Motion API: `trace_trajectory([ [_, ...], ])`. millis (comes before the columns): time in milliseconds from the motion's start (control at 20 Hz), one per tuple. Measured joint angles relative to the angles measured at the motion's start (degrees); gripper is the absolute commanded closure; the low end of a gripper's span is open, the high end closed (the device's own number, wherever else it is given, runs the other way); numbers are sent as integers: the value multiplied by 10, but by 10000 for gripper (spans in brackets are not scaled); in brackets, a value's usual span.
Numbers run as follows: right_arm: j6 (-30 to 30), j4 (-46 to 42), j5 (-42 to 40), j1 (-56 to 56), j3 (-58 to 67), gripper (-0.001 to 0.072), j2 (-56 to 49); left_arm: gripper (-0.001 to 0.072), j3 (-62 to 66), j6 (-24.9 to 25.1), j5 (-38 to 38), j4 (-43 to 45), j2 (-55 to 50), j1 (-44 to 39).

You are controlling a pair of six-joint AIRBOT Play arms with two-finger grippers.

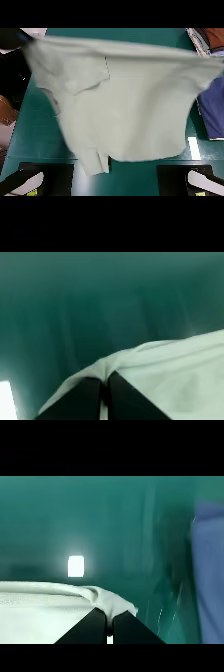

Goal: Fold the shirts.

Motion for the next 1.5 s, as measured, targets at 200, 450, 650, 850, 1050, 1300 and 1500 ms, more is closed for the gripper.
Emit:
trace_trajectory([
  [200, 0, -2, -48, 29, -43, 696, -115, 680, -46, 2, 44, 2, -133, 0],
  [450, 0, 5, -121, 48, 21, 696, -232, 679, -58, 11, 183, -1, -216, 2],
  [650, -19, 4, -131, 51, 65, 696, -268, 680, -58, 15, 200, -1, -231, 9],
  [850, -33, -3, -125, 51, 17, 696, -261, 680, -97, 30, 144, 2, -236, 12],
  [1050, -37, -3, -166, 52, -102, 695, -228, 679, -173, 41, 139, 2, -237, 13],
  [1300, -38, 26, -223, 58, -202, 240, -201, 110, -221, 27, 161, 2, -237, 14],
  [1500, -38, 54, -203, 55, -225, 239, -175, 111, -238, 10, 115, 19, -211, 14],
])
